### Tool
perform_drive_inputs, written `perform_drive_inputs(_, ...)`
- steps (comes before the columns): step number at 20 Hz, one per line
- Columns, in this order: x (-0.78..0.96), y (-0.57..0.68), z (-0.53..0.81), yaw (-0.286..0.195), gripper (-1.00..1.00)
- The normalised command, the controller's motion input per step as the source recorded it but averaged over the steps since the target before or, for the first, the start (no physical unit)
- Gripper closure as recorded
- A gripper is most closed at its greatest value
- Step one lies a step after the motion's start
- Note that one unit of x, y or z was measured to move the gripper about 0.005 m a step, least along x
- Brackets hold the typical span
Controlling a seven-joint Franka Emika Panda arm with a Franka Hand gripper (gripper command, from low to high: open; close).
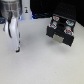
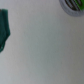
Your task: Open the kcup holder, insert the kcup into the holder, and close the kcup holder
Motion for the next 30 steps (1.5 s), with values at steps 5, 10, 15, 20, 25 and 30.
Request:
perform_drive_inputs(5, -0.27, -0.3, -0.25, -0.149, -1.0)
perform_drive_inputs(10, -0.4, -0.43, -0.42, -0.155, -1.0)
perform_drive_inputs(15, -0.14, -0.21, -0.31, -0.171, -1.0)
perform_drive_inputs(20, 0.06, -0.11, -0.14, -0.082, -1.0)
perform_drive_inputs(25, 0.16, -0.02, 0.01, -0.059, 1.0)
perform_drive_inputs(30, 0.19, 0.0, 0.01, -0.07, 1.0)
